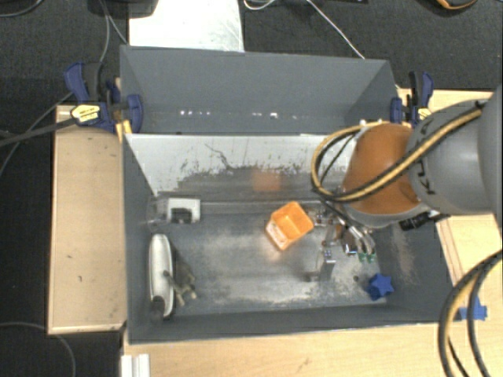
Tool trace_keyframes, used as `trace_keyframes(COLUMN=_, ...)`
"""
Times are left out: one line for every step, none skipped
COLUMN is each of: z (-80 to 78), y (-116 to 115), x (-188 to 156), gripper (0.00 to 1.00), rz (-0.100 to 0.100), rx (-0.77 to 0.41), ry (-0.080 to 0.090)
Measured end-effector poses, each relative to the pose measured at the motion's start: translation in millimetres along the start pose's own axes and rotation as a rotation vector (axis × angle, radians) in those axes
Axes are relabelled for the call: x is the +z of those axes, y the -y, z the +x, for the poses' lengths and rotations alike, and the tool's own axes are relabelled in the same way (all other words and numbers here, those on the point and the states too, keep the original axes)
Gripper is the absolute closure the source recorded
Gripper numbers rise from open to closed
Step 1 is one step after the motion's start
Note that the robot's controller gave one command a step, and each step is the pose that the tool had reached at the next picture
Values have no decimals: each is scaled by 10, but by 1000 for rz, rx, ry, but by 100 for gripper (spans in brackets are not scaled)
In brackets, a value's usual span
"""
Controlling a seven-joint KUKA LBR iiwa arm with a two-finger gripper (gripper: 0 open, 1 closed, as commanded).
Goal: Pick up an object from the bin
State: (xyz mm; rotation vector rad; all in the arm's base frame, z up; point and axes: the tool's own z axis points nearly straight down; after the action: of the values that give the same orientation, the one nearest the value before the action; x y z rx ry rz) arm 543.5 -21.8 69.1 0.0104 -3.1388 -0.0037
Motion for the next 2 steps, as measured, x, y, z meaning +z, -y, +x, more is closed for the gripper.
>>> trace_keyframes(z=-340, y=202, x=-21, gripper=0, rz=3, rx=-16, ry=12)
trace_keyframes(z=-472, y=-215, x=-19, gripper=0, rz=-1, rx=43, ry=5)
